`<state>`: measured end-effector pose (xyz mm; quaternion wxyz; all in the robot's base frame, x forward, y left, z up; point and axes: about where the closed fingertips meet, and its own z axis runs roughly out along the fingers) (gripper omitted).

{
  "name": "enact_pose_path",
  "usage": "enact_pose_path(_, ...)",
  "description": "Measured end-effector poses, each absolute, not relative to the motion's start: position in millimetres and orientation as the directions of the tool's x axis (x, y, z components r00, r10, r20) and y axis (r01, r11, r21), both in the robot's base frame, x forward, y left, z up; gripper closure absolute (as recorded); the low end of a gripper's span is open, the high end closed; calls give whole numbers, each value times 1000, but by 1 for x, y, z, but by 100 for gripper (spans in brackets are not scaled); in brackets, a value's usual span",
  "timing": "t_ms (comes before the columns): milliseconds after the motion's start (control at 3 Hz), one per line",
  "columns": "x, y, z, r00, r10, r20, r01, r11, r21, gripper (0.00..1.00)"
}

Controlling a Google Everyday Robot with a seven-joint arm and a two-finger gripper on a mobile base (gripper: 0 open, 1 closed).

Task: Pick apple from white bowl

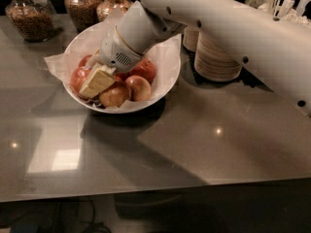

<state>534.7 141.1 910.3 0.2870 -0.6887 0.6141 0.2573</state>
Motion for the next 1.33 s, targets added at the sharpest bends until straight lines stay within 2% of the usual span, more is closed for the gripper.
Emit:
enact_pose_path(667,535,141,914,113,-698,-707,-994,-81,-79,100)
enact_pose_path(1000,544,132,939,134,-587,-799,-991,-88,-102,100)
enact_pose_path(1333,548,103,975,148,-437,-887,-989,-64,-134,100)
